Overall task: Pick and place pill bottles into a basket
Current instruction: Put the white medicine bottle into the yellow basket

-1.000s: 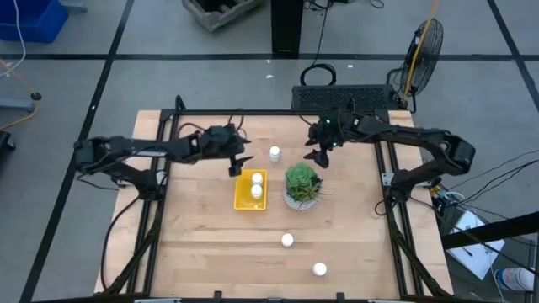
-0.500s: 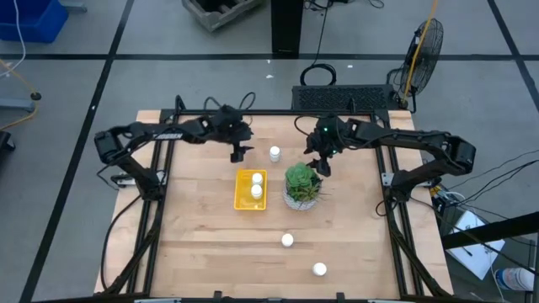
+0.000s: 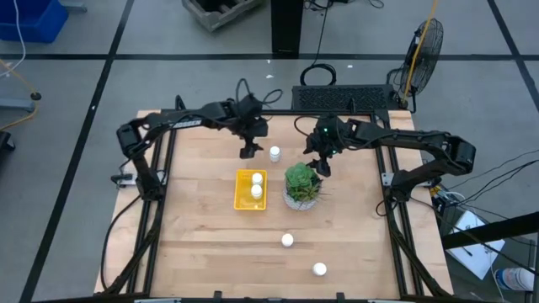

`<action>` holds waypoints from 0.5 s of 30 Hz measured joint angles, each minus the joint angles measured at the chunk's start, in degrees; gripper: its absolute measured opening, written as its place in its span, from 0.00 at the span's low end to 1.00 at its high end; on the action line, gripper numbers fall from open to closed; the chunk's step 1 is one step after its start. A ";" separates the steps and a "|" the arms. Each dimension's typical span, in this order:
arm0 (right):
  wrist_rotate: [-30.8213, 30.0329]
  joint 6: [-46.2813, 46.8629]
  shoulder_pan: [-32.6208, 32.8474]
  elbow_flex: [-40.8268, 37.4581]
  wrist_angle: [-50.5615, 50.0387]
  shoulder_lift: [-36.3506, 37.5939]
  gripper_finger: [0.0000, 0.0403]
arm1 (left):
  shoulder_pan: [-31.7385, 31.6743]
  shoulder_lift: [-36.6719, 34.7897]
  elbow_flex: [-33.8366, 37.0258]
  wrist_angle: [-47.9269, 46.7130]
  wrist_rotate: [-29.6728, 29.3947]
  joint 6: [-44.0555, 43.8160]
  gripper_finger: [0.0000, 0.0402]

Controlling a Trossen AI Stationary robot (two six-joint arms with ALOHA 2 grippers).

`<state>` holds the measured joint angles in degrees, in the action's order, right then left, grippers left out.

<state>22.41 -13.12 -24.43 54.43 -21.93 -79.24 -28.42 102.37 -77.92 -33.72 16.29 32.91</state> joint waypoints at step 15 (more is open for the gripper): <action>0.44 -3.24 0.13 0.00 0.50 0.00 0.66 | 3.36 8.36 -6.31 -0.29 0.03 -0.41 0.67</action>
<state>22.86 -16.36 -24.29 54.43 -21.43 -79.24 -25.06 110.73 -84.23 -34.01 16.32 32.50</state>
